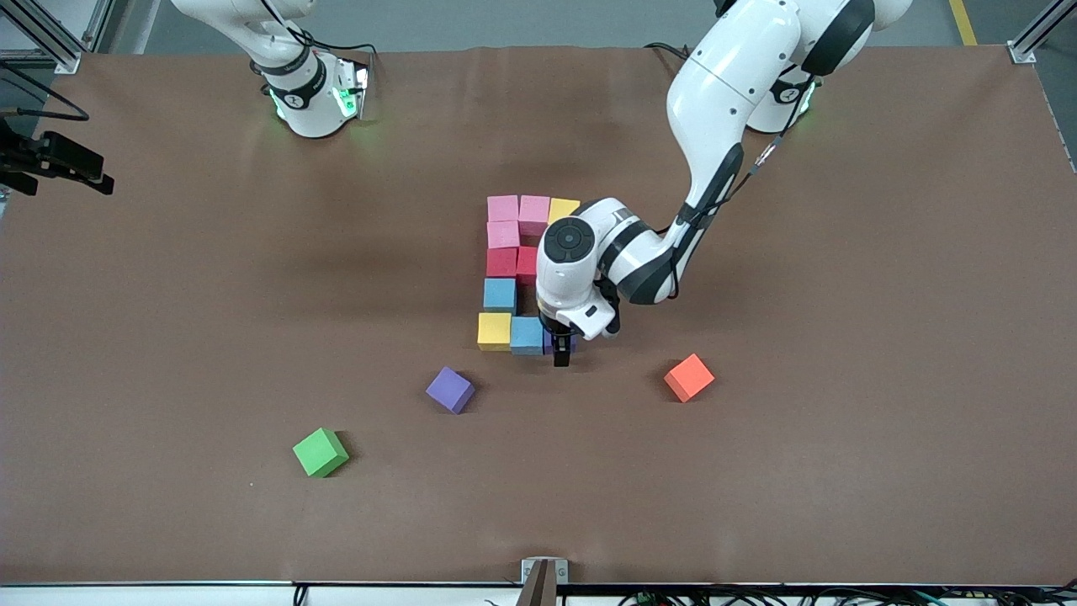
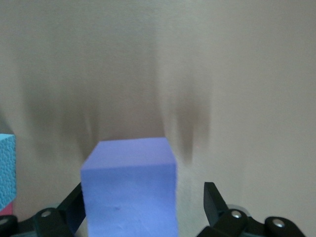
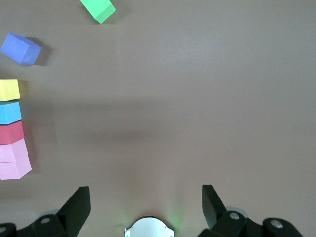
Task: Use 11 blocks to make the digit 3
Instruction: 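Release the purple cube and raise the left gripper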
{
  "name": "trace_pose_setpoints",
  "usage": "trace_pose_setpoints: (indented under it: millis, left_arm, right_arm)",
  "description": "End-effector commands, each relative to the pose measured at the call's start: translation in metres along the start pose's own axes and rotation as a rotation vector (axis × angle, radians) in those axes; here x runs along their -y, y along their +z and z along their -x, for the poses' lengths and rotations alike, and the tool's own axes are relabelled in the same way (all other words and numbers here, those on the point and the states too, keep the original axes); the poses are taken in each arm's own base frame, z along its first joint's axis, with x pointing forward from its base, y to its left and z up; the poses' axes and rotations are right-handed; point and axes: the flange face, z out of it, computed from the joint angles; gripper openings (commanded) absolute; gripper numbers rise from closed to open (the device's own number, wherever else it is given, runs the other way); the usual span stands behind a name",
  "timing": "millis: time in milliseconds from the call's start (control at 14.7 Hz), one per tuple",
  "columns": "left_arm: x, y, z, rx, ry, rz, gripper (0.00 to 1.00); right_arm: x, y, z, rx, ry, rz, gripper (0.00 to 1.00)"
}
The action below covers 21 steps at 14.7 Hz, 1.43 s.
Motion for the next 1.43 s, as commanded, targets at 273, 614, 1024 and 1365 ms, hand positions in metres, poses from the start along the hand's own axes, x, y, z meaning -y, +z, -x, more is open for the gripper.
trace_pose_setpoints:
  millis: [273,614,1024,1365]
  left_arm:
    - [0.004,-0.051,0.0,-0.012,0.05,0.009,1.0]
    - [0.017,-0.088,-0.01,-0.002,0.099,0.002,1.0]
    - [-0.018,-0.15,-0.073,-0.029,0.334,0.013,1.0]
    - [-0.048,-0.197,-0.153,-0.053,0.805,-0.043,1.0]
  right_arm:
    - [-0.002,-0.026,0.023,-0.039,-0.045,-0.012,1.0]
    - [0.001,-0.036,0.021,-0.083,-0.043,-0.014,1.0]
    - [0.002,-0.035,0.023,-0.068,-0.019,-0.023,1.0]
    - [0.004,-0.033,0.023,-0.057,0.001,-0.025,1.0]
